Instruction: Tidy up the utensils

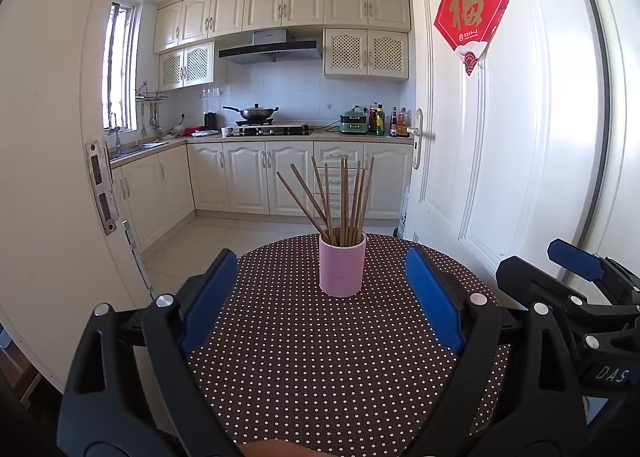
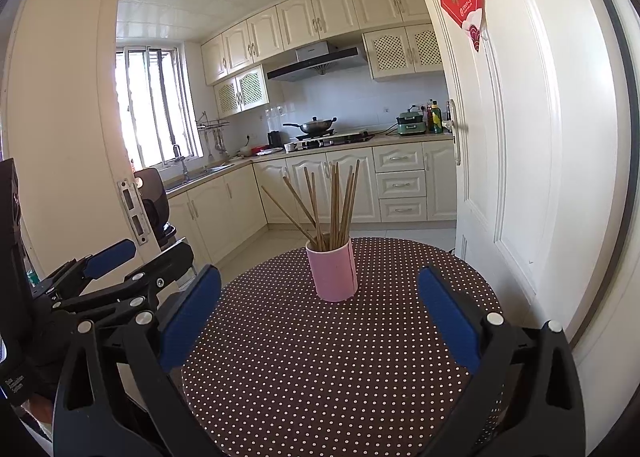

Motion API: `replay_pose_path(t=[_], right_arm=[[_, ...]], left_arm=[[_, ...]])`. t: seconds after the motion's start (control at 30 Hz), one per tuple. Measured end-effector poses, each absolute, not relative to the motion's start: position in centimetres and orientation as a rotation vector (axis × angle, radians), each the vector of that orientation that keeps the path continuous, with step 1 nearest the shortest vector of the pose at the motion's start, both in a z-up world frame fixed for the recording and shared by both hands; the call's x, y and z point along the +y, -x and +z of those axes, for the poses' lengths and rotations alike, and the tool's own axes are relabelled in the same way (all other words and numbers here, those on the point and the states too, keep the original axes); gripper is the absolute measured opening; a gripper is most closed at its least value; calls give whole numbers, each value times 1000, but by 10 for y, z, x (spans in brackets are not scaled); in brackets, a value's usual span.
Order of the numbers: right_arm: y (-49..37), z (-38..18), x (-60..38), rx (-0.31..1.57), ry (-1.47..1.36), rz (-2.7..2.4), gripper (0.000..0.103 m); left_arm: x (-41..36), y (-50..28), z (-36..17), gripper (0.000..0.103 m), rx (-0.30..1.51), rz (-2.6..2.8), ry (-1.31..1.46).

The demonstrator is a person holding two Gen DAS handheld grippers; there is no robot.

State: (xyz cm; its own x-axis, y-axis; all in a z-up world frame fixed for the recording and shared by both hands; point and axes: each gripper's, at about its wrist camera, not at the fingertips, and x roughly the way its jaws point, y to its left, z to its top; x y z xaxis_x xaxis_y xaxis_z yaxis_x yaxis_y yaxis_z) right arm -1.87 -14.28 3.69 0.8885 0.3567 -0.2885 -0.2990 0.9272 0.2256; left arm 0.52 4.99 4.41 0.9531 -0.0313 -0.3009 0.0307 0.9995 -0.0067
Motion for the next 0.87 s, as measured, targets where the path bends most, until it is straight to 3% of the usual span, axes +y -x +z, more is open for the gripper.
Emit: replay_pose_path(t=[0.87], right_arm=[[21, 37, -148, 333, -178, 347, 95]], left_arm=[[49, -3, 44, 85, 318, -35, 0]])
